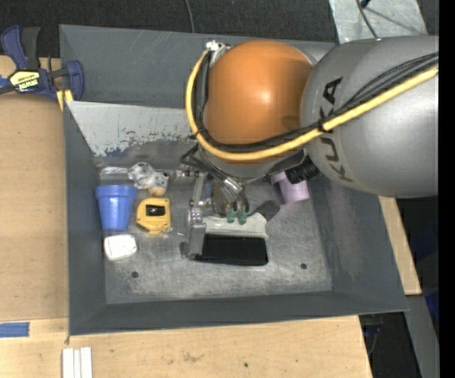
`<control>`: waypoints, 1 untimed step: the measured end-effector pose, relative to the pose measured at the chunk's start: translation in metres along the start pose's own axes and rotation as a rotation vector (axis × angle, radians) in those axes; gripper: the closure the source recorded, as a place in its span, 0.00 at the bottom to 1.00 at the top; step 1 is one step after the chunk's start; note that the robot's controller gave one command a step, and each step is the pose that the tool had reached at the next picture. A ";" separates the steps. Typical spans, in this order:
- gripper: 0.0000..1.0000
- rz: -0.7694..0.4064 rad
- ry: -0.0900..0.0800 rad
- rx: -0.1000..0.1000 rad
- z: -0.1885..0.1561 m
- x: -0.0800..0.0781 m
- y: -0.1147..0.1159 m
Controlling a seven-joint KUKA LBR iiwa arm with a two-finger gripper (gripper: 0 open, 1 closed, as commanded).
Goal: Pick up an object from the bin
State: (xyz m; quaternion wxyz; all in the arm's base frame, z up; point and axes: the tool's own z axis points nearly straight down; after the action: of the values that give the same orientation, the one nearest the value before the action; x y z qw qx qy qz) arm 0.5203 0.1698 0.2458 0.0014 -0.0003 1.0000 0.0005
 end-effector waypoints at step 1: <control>0.00 -0.017 -0.005 -0.002 0.056 -0.013 -0.036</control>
Offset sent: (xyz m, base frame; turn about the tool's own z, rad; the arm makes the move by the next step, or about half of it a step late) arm 0.0377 -0.0762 -0.0858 0.1455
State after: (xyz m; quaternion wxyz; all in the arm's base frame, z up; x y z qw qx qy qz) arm 0.5331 0.1341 0.1895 0.0041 -0.0088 1.0000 0.0013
